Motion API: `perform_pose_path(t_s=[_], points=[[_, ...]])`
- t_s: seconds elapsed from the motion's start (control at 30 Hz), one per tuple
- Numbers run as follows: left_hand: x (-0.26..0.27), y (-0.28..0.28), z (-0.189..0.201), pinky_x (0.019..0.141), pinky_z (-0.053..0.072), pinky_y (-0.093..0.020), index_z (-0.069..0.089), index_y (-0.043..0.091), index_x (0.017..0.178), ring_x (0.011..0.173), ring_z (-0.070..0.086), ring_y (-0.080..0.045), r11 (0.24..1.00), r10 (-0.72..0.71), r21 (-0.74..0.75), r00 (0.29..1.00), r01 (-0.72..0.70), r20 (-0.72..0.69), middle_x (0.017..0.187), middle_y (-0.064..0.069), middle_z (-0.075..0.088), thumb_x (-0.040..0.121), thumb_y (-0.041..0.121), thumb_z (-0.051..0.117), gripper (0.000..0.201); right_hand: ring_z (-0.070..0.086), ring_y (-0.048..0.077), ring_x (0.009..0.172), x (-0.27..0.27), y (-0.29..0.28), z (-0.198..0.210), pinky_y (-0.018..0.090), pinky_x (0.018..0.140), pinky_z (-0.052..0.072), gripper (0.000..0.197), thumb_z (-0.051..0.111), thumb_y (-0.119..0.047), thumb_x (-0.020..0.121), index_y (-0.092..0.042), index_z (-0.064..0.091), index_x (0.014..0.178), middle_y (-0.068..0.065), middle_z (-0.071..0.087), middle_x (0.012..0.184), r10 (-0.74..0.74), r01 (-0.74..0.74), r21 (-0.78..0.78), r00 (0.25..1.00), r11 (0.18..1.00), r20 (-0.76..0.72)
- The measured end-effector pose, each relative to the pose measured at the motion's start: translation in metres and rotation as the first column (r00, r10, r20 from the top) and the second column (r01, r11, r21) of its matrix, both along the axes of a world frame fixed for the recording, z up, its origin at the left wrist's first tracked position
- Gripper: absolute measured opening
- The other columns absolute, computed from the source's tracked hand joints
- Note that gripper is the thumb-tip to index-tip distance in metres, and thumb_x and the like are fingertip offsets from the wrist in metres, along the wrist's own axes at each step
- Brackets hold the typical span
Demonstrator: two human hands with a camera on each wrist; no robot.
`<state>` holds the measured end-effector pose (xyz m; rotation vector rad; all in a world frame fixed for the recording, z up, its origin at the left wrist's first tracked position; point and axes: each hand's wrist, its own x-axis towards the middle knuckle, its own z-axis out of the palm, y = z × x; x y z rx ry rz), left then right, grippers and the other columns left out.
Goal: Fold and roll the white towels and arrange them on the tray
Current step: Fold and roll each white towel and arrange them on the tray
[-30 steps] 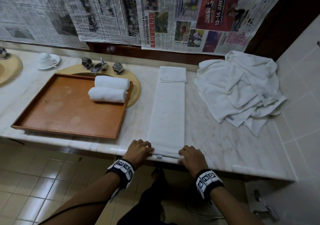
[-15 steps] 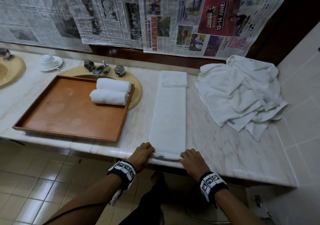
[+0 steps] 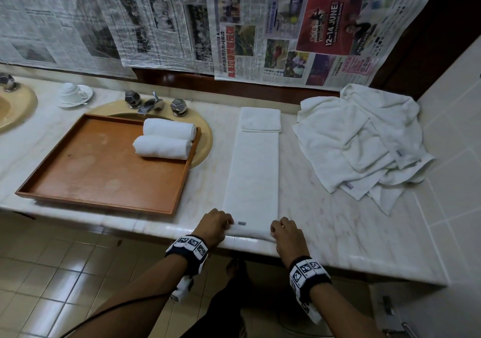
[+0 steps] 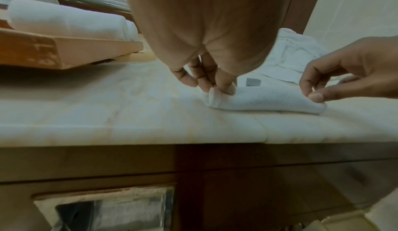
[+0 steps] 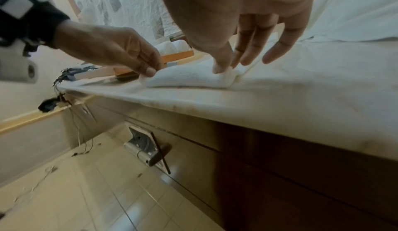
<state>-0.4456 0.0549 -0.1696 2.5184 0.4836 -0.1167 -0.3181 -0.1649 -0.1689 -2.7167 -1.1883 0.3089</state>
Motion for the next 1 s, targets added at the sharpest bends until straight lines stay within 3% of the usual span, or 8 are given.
perform_pose_path(t_s=[0.1, 0.23, 0.4, 0.47, 0.57, 0.77, 0.87, 1.0], points=[[0.001, 0.001, -0.002, 0.083, 0.04, -0.03, 0.071, 0.014, 0.106, 0.102, 0.051, -0.024, 1.0, -0.003, -0.032, 1.0, 0.002, -0.014, 0.101, -0.005, 0.065, 0.087, 0.002, 0.053, 0.029, 0.054, 0.023, 0.065, -0.004, -0.001, -0.002, 0.032, 0.047, 0.034, 0.043, 0.063, 0.011, 0.052, -0.022, 0.051, 0.076, -0.003, 0.051, 0.079, 0.076, -0.078, 0.072, 0.997, 0.994, 0.035], [0.001, -0.002, -0.001, 0.083, 0.043, -0.034, 0.071, 0.016, 0.103, 0.098, 0.054, -0.023, 0.998, 0.049, -0.033, 0.999, -0.049, 0.011, 0.096, -0.002, 0.065, 0.089, 0.008, 0.057, 0.022, 0.055, 0.02, 0.066, 0.0, -0.005, -0.012, 0.03, 0.05, 0.037, 0.036, 0.03, -0.006, 0.062, -0.023, 0.058, 0.078, -0.004, 0.055, 0.08, 0.128, -0.136, 0.154, 0.99, 0.979, 0.061], [-0.004, -0.004, -0.004, 0.061, 0.048, -0.035, 0.067, 0.019, 0.087, 0.075, 0.061, -0.029, 0.994, -0.071, 0.086, 0.993, 0.063, 0.098, 0.089, 0.0, 0.061, 0.076, 0.003, 0.06, 0.021, 0.058, 0.019, 0.077, 0.002, -0.015, -0.008, 0.032, 0.062, 0.044, 0.02, 0.049, -0.024, 0.075, -0.028, 0.064, 0.088, -0.008, 0.061, 0.089, 0.198, -0.209, 0.105, 0.975, 0.972, 0.103], [-0.012, -0.005, -0.006, 0.059, 0.049, -0.034, 0.07, 0.023, 0.085, 0.075, 0.061, -0.024, 0.978, -0.152, 0.157, 0.984, 0.135, 0.098, 0.091, 0.004, 0.063, 0.075, 0.015, 0.065, 0.014, 0.058, 0.017, 0.08, 0.003, -0.017, -0.005, 0.033, 0.069, 0.039, 0.021, 0.069, -0.038, 0.072, -0.03, 0.064, 0.091, -0.011, 0.062, 0.093, 0.214, -0.219, 0.075, 0.974, 0.973, 0.075], [-0.018, -0.003, -0.002, 0.066, 0.048, -0.032, 0.072, 0.033, 0.091, 0.086, 0.058, -0.015, 0.954, -0.201, 0.244, 0.975, 0.174, 0.091, 0.099, 0.011, 0.063, 0.072, 0.042, 0.073, 0.021, 0.059, 0.016, 0.077, 0.007, -0.012, -0.008, 0.031, 0.069, 0.029, 0.039, 0.088, -0.034, 0.054, -0.031, 0.065, 0.085, -0.013, 0.063, 0.086, 0.181, -0.181, 0.001, 0.983, 0.983, 0.021], [-0.006, -0.006, 0.004, 0.065, 0.044, -0.033, 0.071, 0.026, 0.08, 0.085, 0.051, -0.018, 0.901, -0.265, 0.373, 0.962, 0.22, 0.072, 0.095, 0.005, 0.057, 0.076, 0.034, 0.073, 0.009, 0.057, 0.018, 0.076, 0.004, -0.008, -0.002, 0.031, 0.067, 0.041, 0.031, 0.087, -0.024, 0.059, -0.027, 0.066, 0.082, -0.011, 0.063, 0.079, 0.161, -0.163, 0.008, 0.983, 0.987, 0.09], [-0.011, -0.009, 0.0, 0.062, 0.044, -0.033, 0.069, 0.023, 0.081, 0.081, 0.052, -0.02, 0.925, -0.27, 0.295, 0.96, 0.238, 0.071, 0.092, 0.003, 0.057, 0.083, 0.034, 0.05, 0.022, 0.057, 0.017, 0.075, 0.001, -0.015, 0.003, 0.031, 0.063, 0.043, 0.027, 0.084, -0.024, 0.063, -0.03, 0.067, 0.082, -0.013, 0.062, 0.077, 0.113, -0.113, -0.006, 0.992, 0.994, 0.061], [-0.005, -0.01, 0.001, 0.075, 0.047, -0.041, 0.071, 0.01, 0.093, 0.09, 0.054, -0.029, 0.988, -0.147, 0.041, 0.988, 0.146, 0.039, 0.098, -0.008, 0.06, 0.088, 0.02, 0.053, 0.021, 0.051, 0.019, 0.1, 0.0, -0.015, 0.003, 0.036, 0.073, 0.039, 0.017, 0.065, -0.023, 0.083, -0.031, 0.067, 0.099, -0.009, 0.058, 0.102, -0.012, 0.011, -0.018, 0.999, 1.0, -0.046]])
